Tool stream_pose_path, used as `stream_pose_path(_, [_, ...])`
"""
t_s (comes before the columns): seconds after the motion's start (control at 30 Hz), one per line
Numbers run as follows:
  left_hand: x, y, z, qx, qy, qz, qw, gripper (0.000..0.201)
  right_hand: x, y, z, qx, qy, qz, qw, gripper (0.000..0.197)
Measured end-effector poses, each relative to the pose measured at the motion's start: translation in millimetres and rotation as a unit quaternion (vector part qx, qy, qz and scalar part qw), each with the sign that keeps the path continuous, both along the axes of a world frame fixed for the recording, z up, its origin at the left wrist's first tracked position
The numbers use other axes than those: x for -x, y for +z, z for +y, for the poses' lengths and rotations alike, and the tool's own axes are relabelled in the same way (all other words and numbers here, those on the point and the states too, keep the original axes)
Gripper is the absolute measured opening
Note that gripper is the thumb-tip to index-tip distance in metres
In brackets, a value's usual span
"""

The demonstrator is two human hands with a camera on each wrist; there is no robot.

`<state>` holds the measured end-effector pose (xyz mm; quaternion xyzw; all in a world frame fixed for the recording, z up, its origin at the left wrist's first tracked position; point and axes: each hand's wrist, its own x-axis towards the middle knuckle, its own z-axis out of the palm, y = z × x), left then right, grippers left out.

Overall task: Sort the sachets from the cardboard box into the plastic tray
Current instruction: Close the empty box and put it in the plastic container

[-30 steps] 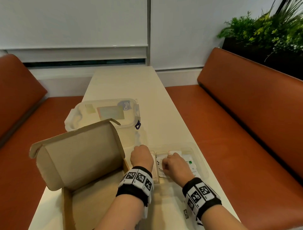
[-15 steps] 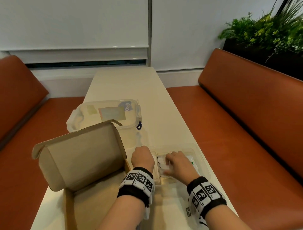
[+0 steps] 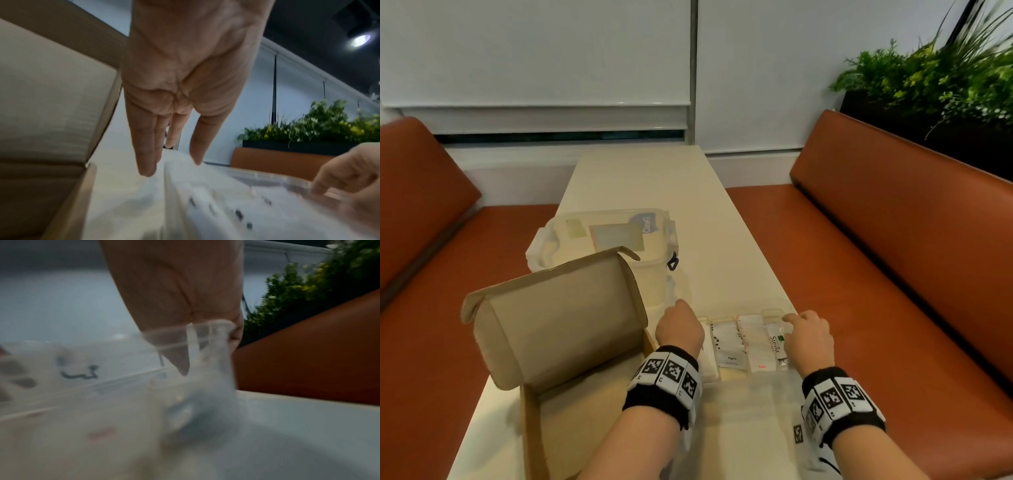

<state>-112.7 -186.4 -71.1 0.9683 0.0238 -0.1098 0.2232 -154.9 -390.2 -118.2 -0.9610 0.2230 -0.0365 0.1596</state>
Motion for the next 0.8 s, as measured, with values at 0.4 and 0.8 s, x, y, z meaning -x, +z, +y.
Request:
stream_pose_path(0.4, [31.7, 83.6, 134.4, 0.18, 0.233, -0.43, 0.853, 0.019, -41.3, 91.4, 176.8, -0.299, 0.168, -0.152, 0.927, 0.03])
stream_pose_path(0.8, [39.8, 59.3, 218.1, 0.326, 0.413, -0.096, 0.845, 0.082, -44.6, 108.7, 233.5, -0.499, 0.155, -0.058, 0.85, 0.076])
